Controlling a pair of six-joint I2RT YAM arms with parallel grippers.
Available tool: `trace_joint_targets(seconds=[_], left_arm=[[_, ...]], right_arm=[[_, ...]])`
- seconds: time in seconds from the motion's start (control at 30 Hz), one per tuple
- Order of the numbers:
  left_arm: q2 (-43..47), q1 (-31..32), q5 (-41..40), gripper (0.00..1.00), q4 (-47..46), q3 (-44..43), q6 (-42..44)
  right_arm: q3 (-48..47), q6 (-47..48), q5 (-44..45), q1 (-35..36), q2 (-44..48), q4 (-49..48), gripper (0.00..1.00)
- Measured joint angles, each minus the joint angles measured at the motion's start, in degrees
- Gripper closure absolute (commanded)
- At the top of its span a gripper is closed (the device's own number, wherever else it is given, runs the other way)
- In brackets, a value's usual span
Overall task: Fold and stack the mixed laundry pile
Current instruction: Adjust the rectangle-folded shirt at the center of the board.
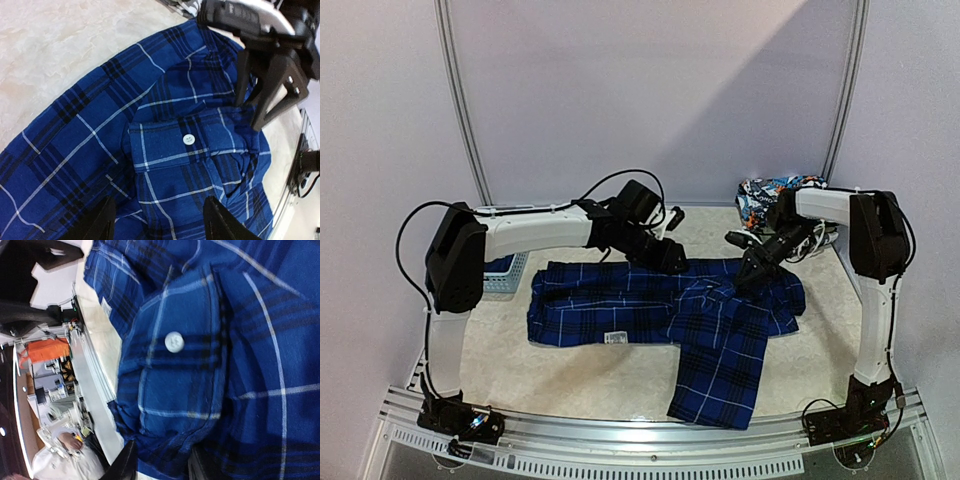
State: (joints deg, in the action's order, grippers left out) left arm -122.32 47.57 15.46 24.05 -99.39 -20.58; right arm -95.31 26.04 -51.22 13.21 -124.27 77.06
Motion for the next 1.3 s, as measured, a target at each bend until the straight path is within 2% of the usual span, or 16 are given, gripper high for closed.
trace_joint_targets(seconds=[0.07,0.17,0.2,0.23,0.47,0.67,0.87,1.1,1.3], left_arm=[[0.0,0.0,0.3,0.37,0.5,-0.1,1.2],[0.0,0.0,1.0,0.35,1.2,-0.5,3.8],[0.0,0.0,1.7,0.25,1.1,-0.7,5.0],[0.0,0.0,2.3,0.22,1.0,-0.7,6.3],[4.9,0.0,8.4,0.21,-6.4,8.5,17.6],[11.7,0.0,10.1,0.22,-7.7,10.4,27.6],[17.9,-0.4,7.9,0.2,-1.7,10.1,40.8],[16.4,-0.5,7.7,0.2,8.2,6.4,53.8],[15.0,-0.6,8.5,0.2,10.7,5.0,59.1]], right_arm=[[-1.6,-0.3,-0.4,0.4,0.0,0.0,0.88],[-5.2,0.2,-0.6,1.2,-0.1,0.3,0.94],[-7.2,1.2,-0.8,1.7,-0.1,0.5,0.95],[-9.1,2.2,-1.0,2.2,-0.3,0.5,0.96],[-23.5,15.9,-3.3,8.7,-0.5,-0.4,1.0],[-23.5,24.0,-3.3,12.9,0.5,-0.4,1.0],[-20.9,27.3,-2.7,13.5,3.1,-0.5,1.0],[-17.2,30.7,-0.7,17.6,8.5,-0.4,1.0],[-14.9,32.1,0.5,20.9,11.3,-0.6,1.0]])
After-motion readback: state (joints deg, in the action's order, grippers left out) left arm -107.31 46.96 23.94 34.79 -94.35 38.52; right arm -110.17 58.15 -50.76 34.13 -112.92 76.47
